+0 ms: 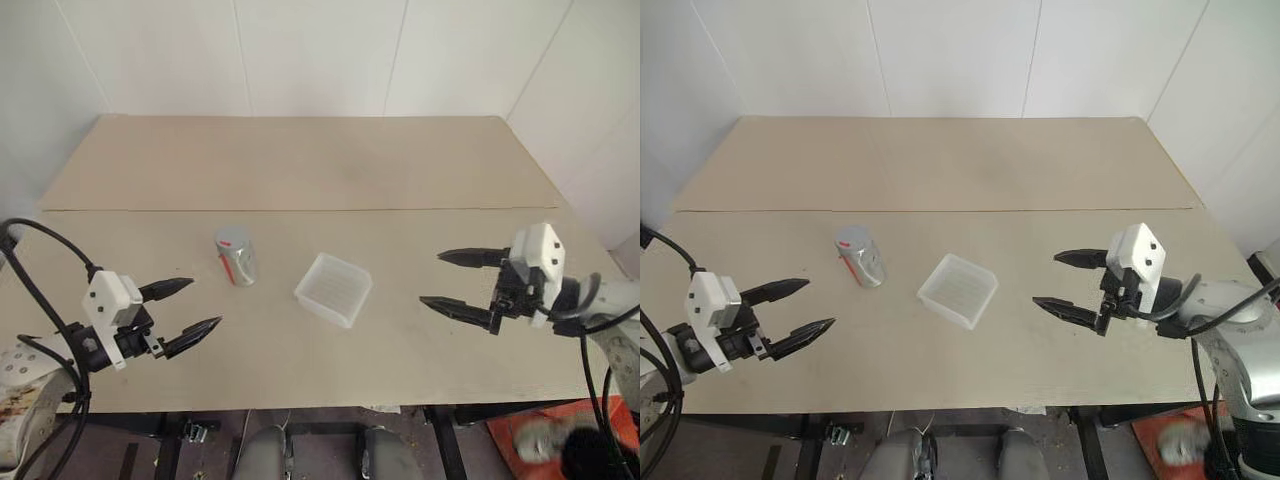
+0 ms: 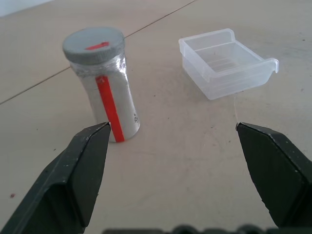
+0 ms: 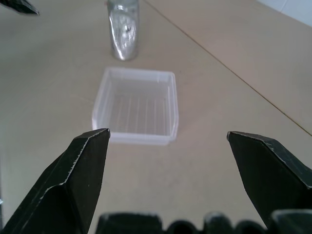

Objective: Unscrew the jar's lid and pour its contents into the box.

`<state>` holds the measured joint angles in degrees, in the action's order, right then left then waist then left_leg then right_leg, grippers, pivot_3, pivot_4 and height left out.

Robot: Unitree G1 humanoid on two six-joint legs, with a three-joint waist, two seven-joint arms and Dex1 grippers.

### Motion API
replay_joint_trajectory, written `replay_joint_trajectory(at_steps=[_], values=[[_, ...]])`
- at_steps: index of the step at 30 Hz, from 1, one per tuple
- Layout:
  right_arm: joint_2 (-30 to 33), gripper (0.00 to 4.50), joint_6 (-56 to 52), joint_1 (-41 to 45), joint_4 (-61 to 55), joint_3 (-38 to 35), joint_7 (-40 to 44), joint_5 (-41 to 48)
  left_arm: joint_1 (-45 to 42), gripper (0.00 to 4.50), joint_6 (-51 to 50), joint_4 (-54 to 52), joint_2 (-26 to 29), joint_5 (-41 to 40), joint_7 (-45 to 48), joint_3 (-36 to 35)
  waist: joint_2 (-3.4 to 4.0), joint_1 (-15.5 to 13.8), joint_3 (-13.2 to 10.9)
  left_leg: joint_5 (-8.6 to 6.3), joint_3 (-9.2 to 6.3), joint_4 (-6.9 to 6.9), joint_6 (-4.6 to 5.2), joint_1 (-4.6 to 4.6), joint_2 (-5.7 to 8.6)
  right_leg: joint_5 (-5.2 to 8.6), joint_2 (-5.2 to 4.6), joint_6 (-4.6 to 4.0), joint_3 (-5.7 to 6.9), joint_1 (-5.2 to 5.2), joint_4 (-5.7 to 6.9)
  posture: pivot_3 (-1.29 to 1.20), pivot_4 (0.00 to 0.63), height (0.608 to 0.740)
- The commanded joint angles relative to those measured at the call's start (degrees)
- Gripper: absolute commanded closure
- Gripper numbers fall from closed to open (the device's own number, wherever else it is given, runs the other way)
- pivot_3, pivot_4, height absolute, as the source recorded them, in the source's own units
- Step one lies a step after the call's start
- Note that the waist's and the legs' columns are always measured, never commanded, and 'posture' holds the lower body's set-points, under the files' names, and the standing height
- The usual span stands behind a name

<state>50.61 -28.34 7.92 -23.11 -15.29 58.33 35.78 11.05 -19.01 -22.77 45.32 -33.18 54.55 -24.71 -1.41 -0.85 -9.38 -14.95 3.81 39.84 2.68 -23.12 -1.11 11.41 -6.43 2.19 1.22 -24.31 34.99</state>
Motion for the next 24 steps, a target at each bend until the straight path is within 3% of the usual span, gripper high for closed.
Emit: replay_joint_trajectory(at_steps=[1, 10, 15, 24], values=[[-0.01, 0.00, -0.46, -0.95, -3.67, -1.73, -1.71, 1.01, -1.57, 0.01, 0.85, 0.12, 0.34, -0.42, 0.44, -0.48, 0.00, 0.06, 0.00, 0.00, 0.00, 0.00, 0.00, 0.01, 0.00, 0.00, 0.00, 0.00, -0.01, 0.01, 0.00, 0.00, 0.150, 0.740], [-0.87, 0.00, -1.14, 2.65, -6.50, 2.32, -4.35, 0.92, -3.40, 0.01, 0.81, 1.29, -3.15, 1.72, -4.19, 1.35, 0.00, 0.55, 0.00, 0.00, 0.03, 0.00, 0.00, 0.06, 0.01, -0.01, 0.03, 0.01, -0.08, 0.00, 0.04, 0.00, 0.150, 0.740], [0.04, 0.00, -0.64, 6.32, -5.65, 5.48, -4.76, -2.27, -5.83, 0.01, 3.20, 3.27, -9.95, 6.29, -12.49, 3.66, -0.01, 0.20, 0.00, 0.00, 0.04, -0.01, 0.00, 0.10, 0.03, -0.01, 0.03, 0.02, -0.10, 0.04, 0.03, 0.00, 0.150, 0.740], [-0.14, 0.00, -2.56, 9.18, -7.12, 7.44, -5.56, -2.30, -14.59, 0.01, 9.60, 12.97, -15.67, 12.97, -15.86, 11.31, -0.01, 0.06, 0.00, 0.00, 0.02, 0.01, 0.00, 0.06, 0.10, -0.03, 0.00, 0.01, -0.06, 0.04, 0.03, 0.00, 0.150, 0.740]])
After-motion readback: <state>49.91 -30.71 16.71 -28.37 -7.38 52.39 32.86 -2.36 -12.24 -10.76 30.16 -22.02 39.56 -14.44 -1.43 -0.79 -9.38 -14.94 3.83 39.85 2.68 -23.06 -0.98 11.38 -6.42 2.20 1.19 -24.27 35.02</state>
